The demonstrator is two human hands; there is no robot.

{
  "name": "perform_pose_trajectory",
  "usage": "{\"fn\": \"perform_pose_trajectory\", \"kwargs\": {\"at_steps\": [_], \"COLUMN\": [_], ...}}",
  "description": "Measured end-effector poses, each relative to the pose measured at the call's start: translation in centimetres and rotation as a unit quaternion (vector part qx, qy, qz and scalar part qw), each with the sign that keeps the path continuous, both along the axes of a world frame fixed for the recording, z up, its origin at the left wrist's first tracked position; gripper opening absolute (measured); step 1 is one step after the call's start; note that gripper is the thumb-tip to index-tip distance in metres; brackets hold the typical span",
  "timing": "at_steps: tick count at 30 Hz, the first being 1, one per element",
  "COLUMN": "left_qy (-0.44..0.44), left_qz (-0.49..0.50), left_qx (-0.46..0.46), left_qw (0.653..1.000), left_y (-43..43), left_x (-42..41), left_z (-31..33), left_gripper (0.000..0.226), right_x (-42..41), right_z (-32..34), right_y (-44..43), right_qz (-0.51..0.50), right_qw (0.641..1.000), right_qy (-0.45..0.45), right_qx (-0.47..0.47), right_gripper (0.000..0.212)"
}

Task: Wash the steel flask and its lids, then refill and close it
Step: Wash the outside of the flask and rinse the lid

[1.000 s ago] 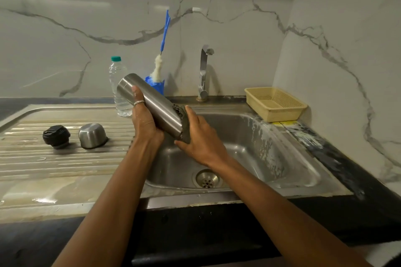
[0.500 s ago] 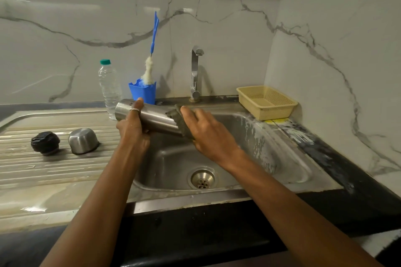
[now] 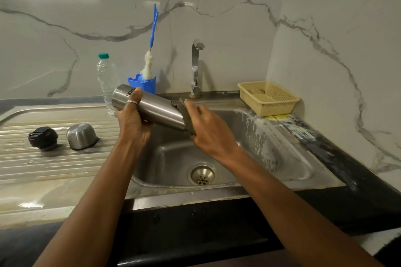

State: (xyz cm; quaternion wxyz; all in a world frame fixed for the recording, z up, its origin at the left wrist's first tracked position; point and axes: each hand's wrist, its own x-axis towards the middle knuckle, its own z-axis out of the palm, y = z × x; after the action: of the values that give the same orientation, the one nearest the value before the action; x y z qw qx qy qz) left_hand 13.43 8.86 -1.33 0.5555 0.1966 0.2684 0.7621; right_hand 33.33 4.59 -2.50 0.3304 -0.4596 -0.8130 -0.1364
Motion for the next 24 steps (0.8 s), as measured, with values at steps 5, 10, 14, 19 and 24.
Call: {"fn": "perform_pose_trajectory", "kwargs": {"at_steps": [5,10,14,19,24], "left_qy": [0.038,0.074,0.116,0.079,0.113], "left_qz": [-0.032,-0.085,-0.064,-0.041,-0.081], "left_qx": [0.039,0.069,0.015,-0.017,0.021], "left_qw": [0.998,0.991,0.991,0.996,0.99], "left_y": [-0.4,-0.6,-0.7,-0.4,-0.7], "left_x": [-0.6,-0.4,0.7,1.4,1.1], "left_z": [0.2,0.4,0.8,0.9,0.5], "left_gripper": [0.099,0.056,0.062,0.066,0.059], "right_x": [0.0,0.7,0.3,-0.3,0.6], "right_z": [0.8,1.7,0.9,0.0,2.0], "right_y": [-0.5,-1.0,-0.8,-0.6,-1.0], "right_qz": [0.064,0.117,0.026,0.006,0.128], "right_qw": [0.961,0.853,0.986,0.996,0.817], "right_qy": [0.142,0.286,0.104,0.049,0.318], "right_qx": [-0.226,-0.42,-0.131,-0.07,-0.463], "right_gripper": [0.08,0.066,0.085,0.081,0.055]}}
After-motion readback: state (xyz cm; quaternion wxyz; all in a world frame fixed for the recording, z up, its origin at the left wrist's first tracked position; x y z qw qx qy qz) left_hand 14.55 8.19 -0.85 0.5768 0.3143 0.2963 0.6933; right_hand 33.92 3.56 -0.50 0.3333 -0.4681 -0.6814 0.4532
